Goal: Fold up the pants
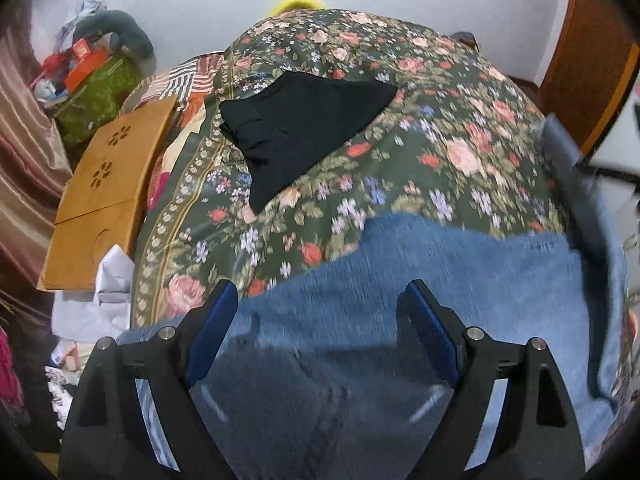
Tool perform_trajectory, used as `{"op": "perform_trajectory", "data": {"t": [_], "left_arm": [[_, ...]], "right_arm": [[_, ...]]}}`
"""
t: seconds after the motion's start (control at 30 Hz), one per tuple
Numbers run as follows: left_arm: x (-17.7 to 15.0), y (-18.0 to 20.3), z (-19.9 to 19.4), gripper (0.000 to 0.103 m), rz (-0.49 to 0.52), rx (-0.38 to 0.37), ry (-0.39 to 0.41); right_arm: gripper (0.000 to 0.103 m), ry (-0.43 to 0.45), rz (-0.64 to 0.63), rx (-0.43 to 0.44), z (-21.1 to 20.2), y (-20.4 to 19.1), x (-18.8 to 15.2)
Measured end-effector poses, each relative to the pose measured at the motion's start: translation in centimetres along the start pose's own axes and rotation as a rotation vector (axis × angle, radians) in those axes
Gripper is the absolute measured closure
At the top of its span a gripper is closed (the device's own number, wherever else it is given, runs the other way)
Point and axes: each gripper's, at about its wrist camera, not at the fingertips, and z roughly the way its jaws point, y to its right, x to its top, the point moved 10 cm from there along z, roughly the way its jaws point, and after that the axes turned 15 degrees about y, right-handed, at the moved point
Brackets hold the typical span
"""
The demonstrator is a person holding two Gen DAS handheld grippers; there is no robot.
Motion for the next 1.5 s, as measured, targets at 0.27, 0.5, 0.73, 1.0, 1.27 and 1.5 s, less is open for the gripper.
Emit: {"op": "perform_trajectory", "data": {"t": [0.27, 0.5, 0.73, 1.0, 1.27, 1.5], "left_arm": [[-3.5, 3.2, -2.3, 0.017, 0.058, 0.012, -0.043], [-5.8, 7.6, -4.1, 0.015, 0.089, -0.032, -0.063], [-7.0, 9.6, -4.1, 0.014, 0.066, -0.011, -0.062], [-7.1, 9.5, -4.2, 0.015, 0.034, -0.009, -0.055], [-4.4, 7.6, -6.6, 0.015, -0.001, -0.034, 0.041], [-1.1, -2.0, -9.7, 0.015, -0.103, 0.053, 0.135]], "right_arm": [[0.096, 0.179, 0.033, -0.072, -9.3, 5.0, 3.7], [0.096, 0.242, 0.048, -0.11, -13.7, 8.9, 0.9], [0.096, 0.08, 0.095, -0.149, -9.4, 12.0, -7.9], [0.069, -0.046, 0.111, -0.231, -9.0, 14.2, -13.2], [0.068, 0.054, 0.03, -0.249, -12.9, 11.9, -8.8], [0.067, 0.16, -0.057, -0.106, -12.5, 2.6, -3.5]]}}
